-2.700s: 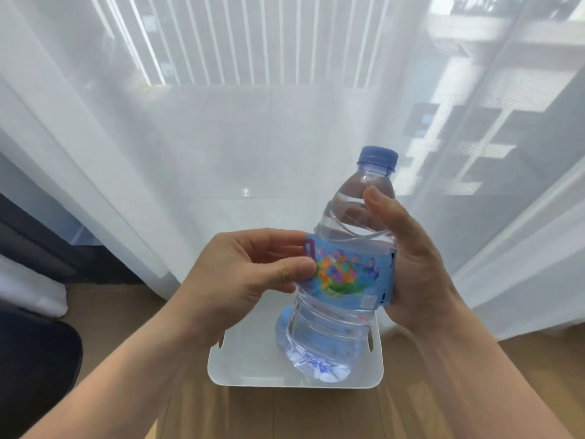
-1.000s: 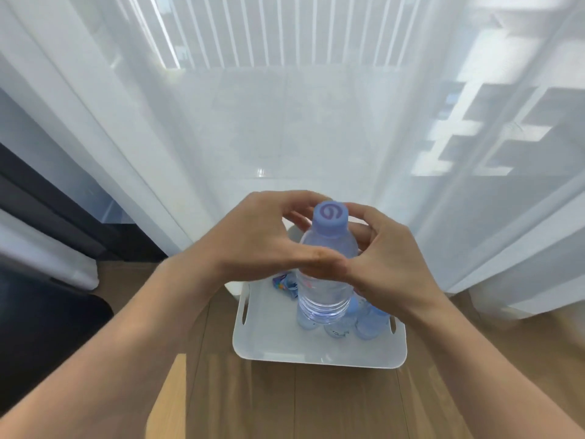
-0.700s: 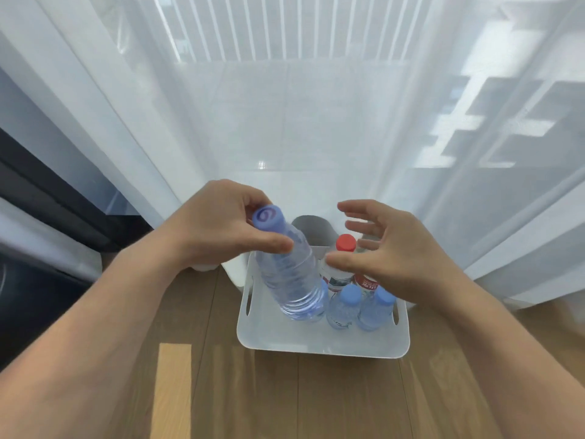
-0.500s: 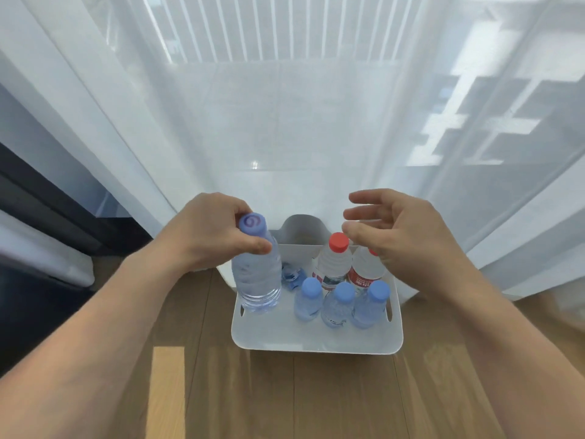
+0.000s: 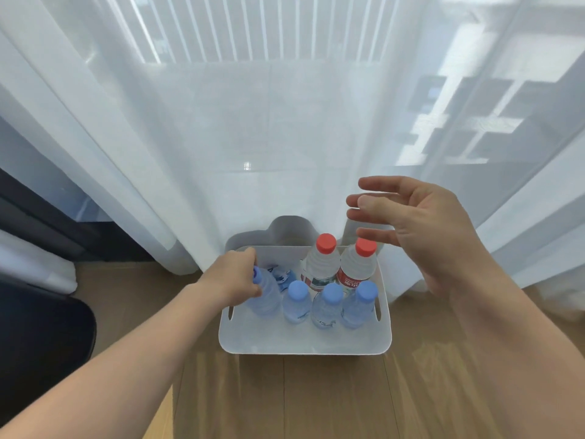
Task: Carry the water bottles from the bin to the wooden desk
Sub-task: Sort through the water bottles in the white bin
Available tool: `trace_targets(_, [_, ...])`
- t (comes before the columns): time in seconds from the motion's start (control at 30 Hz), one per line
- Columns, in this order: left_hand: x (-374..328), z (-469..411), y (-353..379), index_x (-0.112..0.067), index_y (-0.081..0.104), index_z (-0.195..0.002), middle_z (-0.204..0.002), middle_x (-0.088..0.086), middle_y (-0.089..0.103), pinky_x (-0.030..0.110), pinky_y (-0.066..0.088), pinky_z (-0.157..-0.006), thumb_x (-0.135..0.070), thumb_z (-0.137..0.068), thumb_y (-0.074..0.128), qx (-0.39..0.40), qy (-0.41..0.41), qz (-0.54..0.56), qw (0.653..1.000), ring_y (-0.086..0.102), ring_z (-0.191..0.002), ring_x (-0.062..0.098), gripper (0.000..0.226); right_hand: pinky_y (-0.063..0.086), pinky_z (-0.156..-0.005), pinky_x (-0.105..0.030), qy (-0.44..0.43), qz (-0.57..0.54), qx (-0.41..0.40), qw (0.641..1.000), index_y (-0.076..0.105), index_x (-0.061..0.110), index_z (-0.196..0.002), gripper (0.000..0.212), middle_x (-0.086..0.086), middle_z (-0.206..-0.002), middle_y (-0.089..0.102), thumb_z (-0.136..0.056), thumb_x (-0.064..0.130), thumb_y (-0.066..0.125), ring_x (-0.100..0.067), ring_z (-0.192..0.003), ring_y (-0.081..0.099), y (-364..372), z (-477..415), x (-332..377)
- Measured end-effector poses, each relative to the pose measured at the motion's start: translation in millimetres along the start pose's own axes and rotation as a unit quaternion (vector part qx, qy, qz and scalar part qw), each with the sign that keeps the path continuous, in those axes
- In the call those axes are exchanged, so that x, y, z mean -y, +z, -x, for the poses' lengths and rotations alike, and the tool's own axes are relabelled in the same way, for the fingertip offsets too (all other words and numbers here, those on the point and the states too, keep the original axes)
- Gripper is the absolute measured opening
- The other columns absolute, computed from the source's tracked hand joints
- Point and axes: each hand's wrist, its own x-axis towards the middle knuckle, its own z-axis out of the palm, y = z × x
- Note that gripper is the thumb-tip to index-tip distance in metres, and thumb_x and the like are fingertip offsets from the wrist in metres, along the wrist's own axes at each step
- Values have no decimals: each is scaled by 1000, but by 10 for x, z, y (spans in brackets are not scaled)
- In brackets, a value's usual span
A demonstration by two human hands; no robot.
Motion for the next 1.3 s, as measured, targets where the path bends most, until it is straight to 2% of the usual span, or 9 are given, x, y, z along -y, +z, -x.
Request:
trace_targets(0.2, [-362, -98, -81, -18, 46, -132, -136, 0, 52, 33, 40, -101, -39, -77, 63, -43, 76, 12, 996, 45, -126, 20, 61, 61, -72, -30, 1, 6, -9, 1000, 67, 21, -92, 15, -2, -88, 75, -83, 10, 64, -15, -83, 73, -4, -7, -8])
trace_targets(0.33, [-728, -216, 37, -24, 21, -147, -149, 0, 40, 33, 35, -107, -35, -73, 72, 1, 106, 123, 987, 40, -134, 20, 90, 60, -76, -35, 7, 7, -35, 999, 67, 22, -91, 16, 2, -83, 76, -85, 8, 61, -13, -82, 73, -106, 22, 15])
trace_targets(0.43, [-783, -327, 162, -25, 24, -145, -143, 0, 47, 34, 40, -102, -28, -68, 77, 29, 94, 107, 989, 46, -128, 23, 94, 60, -76, -34, 10, 15, -42, 999, 68, 21, -92, 16, 2, -83, 76, -85, 8, 61, -12, -81, 73, -196, 73, 21])
trace_targets(0.53, [-781, -449, 216, -26, 53, -113, -112, 0, 65, 37, 45, -94, -30, -70, 77, -3, 90, 192, 977, 58, -111, 24, 49, 60, -76, -33, 7, 20, -51, 998, 68, 20, -93, 16, 0, -83, 76, -84, 9, 62, -13, -80, 72, -270, 133, 22])
trace_targets(0.63, [-803, -465, 234, -25, 49, -87, -86, -2, 59, 33, 43, -76, -30, -78, 71, -20, 100, 206, 973, 56, -86, 24, 25, 59, -74, -30, 8, 22, -51, 998, 68, 19, -94, 15, -2, -83, 76, -84, 9, 62, -16, -79, 72, -306, 166, 7])
trace_targets(0.9, [-726, -320, -604, -15, 54, -100, -101, 5, 64, 35, 43, -82, -27, -81, 68, -112, 91, 319, 937, 57, -93, 23, 27, 55, -71, -20, 19, 103, -25, 994, 64, 17, -110, 24, 4, -95, 70, -87, 12, 60, -5, -75, 65, -219, 90, -159])
trace_targets(1.03, [-794, -84, -1031, -15, 56, -103, -94, 5, 67, 40, 47, -89, -23, -84, 65, -137, 129, 382, 905, 60, -89, 23, 23, 50, -94, -32, 27, 132, -12, 991, 58, 16, -122, 37, 0, -117, 64, -86, 17, 62, -10, -101, 62, -120, 32, -224])
trace_targets(1.13, [-888, 92, -1161, -12, 57, -103, -97, 15, 70, 50, 48, -90, -23, -83, 67, -135, 150, 372, 906, 62, -87, 27, 24, 50, -87, -26, 24, 126, -16, 992, 53, 15, -129, 44, -2, -127, 60, -86, 18, 63, -10, -106, 60, -110, 24, -222])
trace_targets(1.3, [-1075, 453, -1406, -17, 62, -99, -88, 10, 75, 53, 51, -85, -43, -68, 67, -156, 199, 309, 917, 67, -86, 31, 40, 39, -105, -30, -36, 133, 47, 989, 36, 34, -141, 90, 14, -144, 45, -63, 38, 81, -2, -129, 44, -39, 59, -153])
